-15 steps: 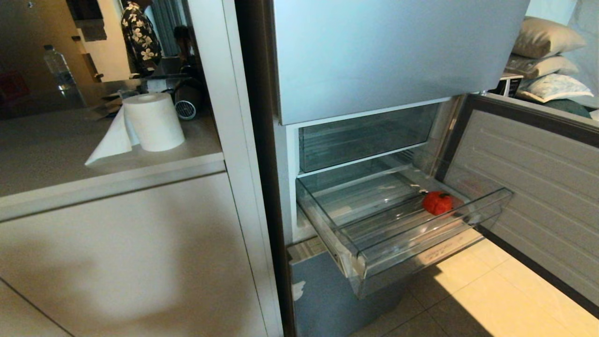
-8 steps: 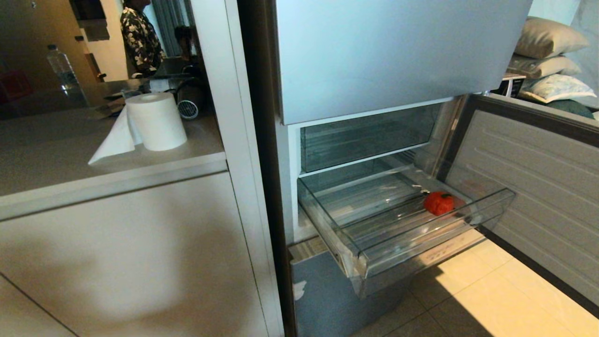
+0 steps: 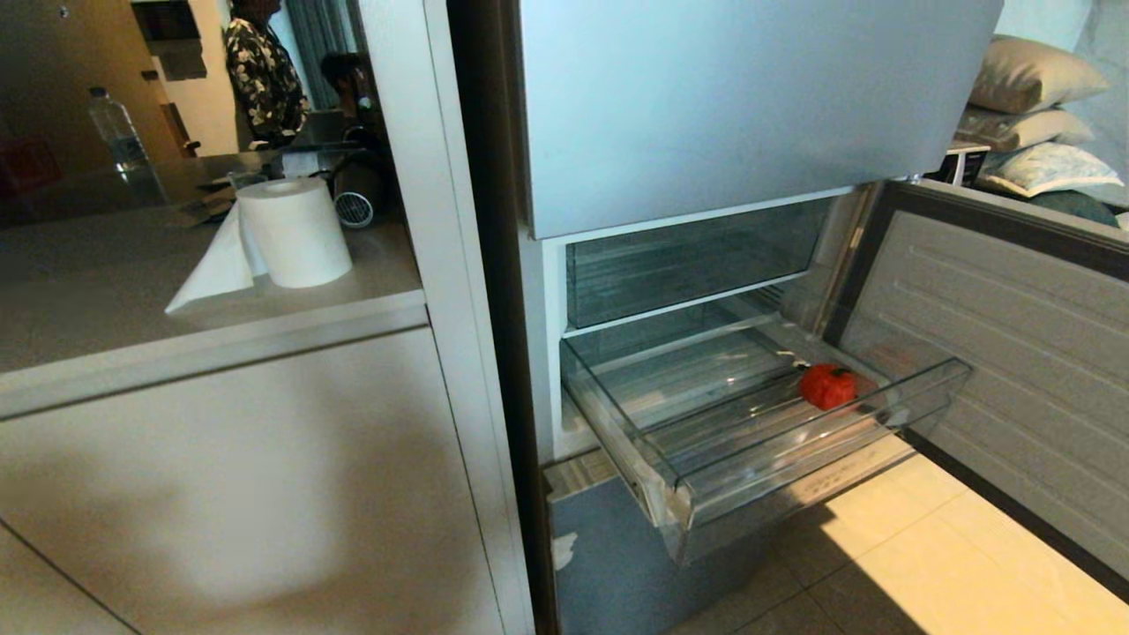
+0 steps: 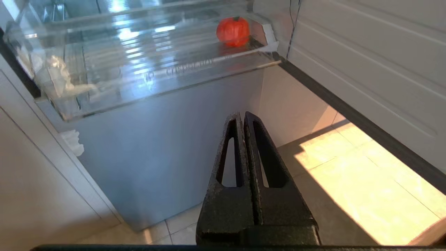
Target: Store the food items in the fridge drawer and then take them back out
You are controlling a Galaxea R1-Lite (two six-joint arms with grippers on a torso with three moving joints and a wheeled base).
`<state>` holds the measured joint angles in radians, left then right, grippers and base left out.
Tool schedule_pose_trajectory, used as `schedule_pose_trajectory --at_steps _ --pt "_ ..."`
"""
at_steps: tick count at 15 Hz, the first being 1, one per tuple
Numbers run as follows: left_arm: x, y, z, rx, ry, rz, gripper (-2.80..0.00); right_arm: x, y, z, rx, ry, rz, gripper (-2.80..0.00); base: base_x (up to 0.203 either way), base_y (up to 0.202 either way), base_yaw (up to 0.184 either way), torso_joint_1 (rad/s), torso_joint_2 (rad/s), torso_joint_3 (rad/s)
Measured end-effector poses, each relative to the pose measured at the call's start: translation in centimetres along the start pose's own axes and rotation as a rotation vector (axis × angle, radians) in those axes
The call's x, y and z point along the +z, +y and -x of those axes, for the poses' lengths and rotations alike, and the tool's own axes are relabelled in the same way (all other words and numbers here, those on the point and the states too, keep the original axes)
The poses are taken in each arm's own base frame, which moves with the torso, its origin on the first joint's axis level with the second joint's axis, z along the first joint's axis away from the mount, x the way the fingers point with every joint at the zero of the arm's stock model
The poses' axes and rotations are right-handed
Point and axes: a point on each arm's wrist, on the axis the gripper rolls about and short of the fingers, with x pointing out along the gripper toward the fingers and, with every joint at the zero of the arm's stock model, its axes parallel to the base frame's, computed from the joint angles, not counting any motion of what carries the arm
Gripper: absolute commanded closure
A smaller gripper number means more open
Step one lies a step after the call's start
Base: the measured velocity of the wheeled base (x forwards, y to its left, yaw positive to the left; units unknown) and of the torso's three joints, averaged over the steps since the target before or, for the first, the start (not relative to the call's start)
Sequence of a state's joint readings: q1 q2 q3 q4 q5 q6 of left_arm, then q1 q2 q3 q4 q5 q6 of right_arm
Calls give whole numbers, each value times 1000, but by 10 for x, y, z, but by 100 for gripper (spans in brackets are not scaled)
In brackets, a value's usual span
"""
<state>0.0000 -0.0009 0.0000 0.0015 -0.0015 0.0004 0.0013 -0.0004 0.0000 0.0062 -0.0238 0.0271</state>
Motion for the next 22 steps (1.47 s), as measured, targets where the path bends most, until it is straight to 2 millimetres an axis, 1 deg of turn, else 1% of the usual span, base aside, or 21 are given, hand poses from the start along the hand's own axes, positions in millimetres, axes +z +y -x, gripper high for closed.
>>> schedule_pose_trajectory --at_steps 5,7,10,20,22 --pt "0 0 0 0 0 1 0 0 0 0 1 0 1 0 196 0 0 13 8 -3" --pt "0 0 0 0 0 1 0 0 0 0 2 0 2 0 101 0 -1 15 11 4" --pt "0 0 0 0 0 2 0 0 0 0 1 -1 1 0 0 0 0 17 -35 -23" --pt "0 0 0 0 0 2 0 0 0 0 3 1 12 0 0 0 0 170 -334 -165" --pt "0 0 0 0 0 2 0 0 0 0 1 0 6 0 0 0 0 19 -37 -17"
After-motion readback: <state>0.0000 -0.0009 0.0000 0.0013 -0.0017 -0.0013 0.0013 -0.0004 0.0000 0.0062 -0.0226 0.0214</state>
